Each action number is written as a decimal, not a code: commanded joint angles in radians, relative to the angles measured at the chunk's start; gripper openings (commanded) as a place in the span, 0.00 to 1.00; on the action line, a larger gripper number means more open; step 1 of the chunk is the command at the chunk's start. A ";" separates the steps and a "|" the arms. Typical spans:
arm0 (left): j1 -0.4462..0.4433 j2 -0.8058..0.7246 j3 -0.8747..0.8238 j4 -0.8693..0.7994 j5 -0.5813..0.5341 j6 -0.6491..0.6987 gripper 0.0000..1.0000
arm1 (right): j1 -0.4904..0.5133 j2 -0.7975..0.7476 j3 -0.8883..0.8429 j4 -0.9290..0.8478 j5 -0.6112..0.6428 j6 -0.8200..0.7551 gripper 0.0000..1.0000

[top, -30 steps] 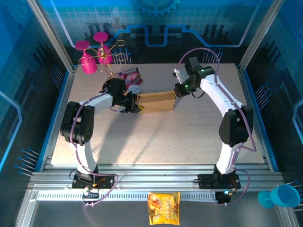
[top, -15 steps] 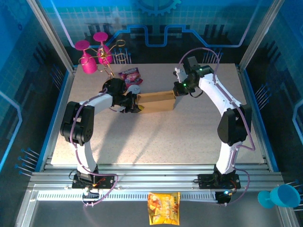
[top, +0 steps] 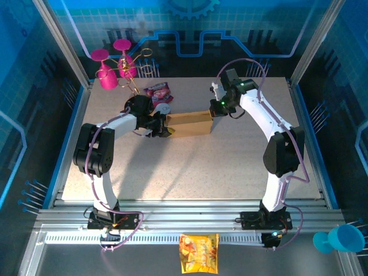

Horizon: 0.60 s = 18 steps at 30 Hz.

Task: Fold the paper box

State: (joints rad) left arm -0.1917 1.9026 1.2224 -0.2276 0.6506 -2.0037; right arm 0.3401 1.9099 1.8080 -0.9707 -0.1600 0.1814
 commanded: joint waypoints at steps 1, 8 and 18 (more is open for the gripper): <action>-0.003 -0.015 0.013 -0.024 -0.013 -0.287 0.00 | 0.033 -0.014 -0.033 0.020 -0.020 -0.010 0.00; -0.003 -0.017 0.014 -0.021 -0.012 -0.293 0.00 | 0.050 -0.122 -0.234 0.203 0.042 -0.097 0.00; -0.002 -0.019 0.010 -0.020 -0.014 -0.300 0.00 | 0.052 -0.164 -0.341 0.295 0.089 -0.175 0.00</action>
State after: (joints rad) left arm -0.1917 1.9026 1.2224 -0.2276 0.6502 -2.0037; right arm 0.3676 1.7592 1.5078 -0.7025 -0.0849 0.0528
